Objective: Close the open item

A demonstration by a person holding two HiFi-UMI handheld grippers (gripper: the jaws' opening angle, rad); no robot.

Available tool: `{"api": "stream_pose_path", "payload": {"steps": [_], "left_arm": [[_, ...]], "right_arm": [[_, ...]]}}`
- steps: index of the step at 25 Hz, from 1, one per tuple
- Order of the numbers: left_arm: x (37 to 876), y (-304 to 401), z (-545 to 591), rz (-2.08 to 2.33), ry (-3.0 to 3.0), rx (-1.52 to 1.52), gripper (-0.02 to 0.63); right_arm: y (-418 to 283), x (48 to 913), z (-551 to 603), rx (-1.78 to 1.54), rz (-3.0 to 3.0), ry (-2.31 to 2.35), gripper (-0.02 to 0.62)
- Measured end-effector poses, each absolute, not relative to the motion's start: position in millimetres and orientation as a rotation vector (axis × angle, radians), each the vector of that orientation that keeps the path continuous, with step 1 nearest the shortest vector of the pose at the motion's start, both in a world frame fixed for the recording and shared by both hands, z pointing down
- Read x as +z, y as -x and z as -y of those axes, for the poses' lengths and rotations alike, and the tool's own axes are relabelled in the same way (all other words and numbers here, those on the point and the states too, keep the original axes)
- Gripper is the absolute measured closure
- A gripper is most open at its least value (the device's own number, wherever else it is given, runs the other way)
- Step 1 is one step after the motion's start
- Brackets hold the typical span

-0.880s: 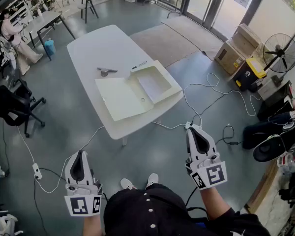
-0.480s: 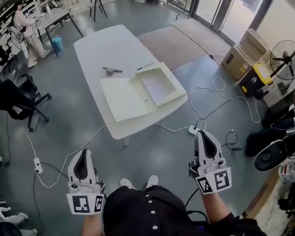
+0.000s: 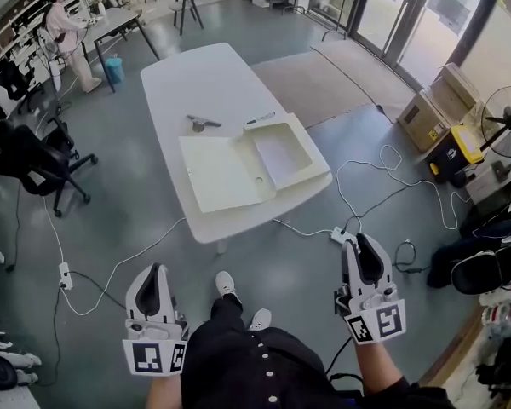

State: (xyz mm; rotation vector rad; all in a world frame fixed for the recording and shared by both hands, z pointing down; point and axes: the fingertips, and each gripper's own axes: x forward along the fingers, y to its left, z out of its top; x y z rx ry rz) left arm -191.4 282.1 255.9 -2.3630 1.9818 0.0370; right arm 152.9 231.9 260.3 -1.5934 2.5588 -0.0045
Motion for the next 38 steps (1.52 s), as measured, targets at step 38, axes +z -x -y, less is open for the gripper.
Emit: {"api": "stream_pose_path", "payload": {"steps": [38], "left_arm": [[250, 262, -69, -1.943, 2.34, 0.09, 0.59]], "right_arm": [[-90, 253, -39, 0.02, -2.565, 1.618, 0.351]]}}
